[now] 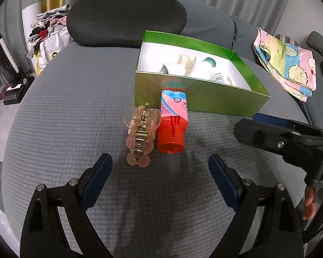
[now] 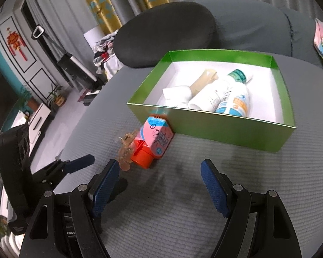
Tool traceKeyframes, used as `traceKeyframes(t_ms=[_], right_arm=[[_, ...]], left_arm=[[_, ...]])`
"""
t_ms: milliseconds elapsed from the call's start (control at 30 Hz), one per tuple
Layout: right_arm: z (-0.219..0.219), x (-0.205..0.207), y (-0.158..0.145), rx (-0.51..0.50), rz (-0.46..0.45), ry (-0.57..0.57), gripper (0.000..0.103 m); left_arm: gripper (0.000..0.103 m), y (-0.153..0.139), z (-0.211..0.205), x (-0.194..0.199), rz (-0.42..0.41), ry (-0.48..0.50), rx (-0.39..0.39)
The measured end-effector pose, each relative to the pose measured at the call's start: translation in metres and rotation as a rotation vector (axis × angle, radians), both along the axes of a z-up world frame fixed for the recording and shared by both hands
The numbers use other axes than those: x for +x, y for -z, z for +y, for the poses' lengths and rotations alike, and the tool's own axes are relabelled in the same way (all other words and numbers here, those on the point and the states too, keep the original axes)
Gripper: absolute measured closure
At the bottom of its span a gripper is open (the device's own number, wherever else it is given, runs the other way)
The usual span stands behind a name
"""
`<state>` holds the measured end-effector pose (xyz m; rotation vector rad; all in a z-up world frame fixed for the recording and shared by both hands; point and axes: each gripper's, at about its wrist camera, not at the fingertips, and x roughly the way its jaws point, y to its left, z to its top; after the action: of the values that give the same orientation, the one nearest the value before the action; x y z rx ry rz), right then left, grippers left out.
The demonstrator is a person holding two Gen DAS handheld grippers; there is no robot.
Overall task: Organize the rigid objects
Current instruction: 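Move the right gripper back toward the pink-and-red packaged item, then close the right gripper around the pink-and-red packaged item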
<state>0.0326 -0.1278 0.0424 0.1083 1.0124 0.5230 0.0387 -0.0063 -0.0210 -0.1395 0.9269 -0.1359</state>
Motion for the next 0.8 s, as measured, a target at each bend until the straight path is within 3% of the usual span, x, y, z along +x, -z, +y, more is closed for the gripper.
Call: traceKeyframes(t_ms=[533, 800], right_arm=[[0.024, 0.044, 0.041, 0.084, 0.155, -0.021, 0.024], [0.039, 0.062, 0.045, 0.076, 0.164, -0.045, 0.024]], left_arm=[[0.014, 0.023, 0.009, 0.025, 0.064, 0.033, -0.124], [0.017, 0.023, 0.016, 0.031, 0.069, 0.045, -0.209]])
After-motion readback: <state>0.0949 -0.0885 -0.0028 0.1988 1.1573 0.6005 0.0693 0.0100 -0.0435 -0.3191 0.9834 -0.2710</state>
